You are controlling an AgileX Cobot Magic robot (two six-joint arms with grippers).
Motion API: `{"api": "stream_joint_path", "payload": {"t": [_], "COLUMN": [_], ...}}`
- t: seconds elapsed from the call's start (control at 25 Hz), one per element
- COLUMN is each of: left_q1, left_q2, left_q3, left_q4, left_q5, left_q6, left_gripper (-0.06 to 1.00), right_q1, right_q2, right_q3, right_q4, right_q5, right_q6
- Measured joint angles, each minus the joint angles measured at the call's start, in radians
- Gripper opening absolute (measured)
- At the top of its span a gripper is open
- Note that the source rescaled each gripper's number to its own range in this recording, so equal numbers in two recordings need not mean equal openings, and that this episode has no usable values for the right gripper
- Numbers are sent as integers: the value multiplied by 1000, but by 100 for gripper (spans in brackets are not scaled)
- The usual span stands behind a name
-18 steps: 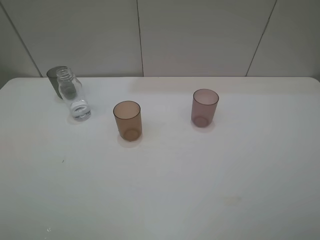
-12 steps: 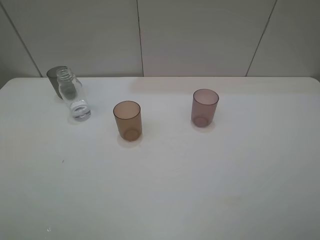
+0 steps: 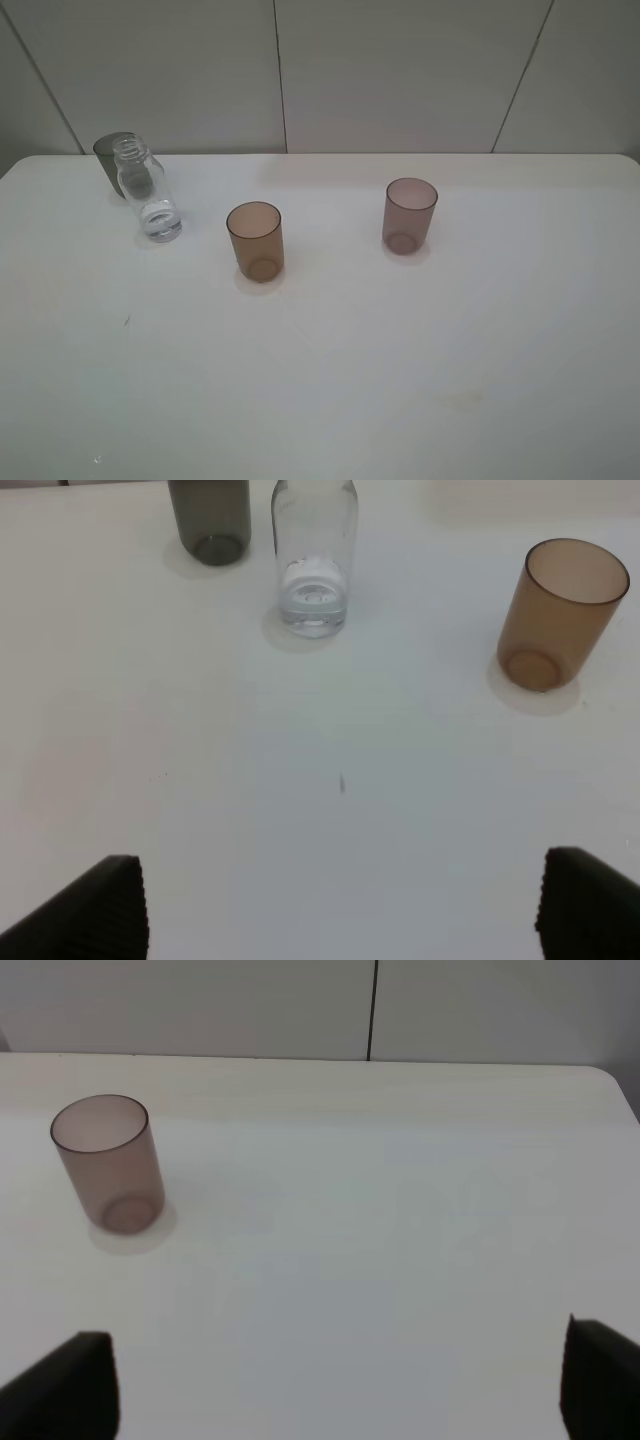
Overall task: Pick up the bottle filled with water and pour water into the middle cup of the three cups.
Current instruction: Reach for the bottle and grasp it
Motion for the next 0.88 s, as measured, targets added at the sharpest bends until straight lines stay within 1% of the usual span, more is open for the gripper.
{"api": "stream_joint_path", "payload": {"t": [0.88], "left_q1": [-1], "left_q2": [0], "left_q3": [-3], "left_q4": [2], "left_q5": [-5], "left_q6": [0], "left_gripper": [100], "right_q1": [0], "right_q2": [0], "right_q3": [0], "right_q4": [0], "right_q5": [0], "right_q6": [0]}}
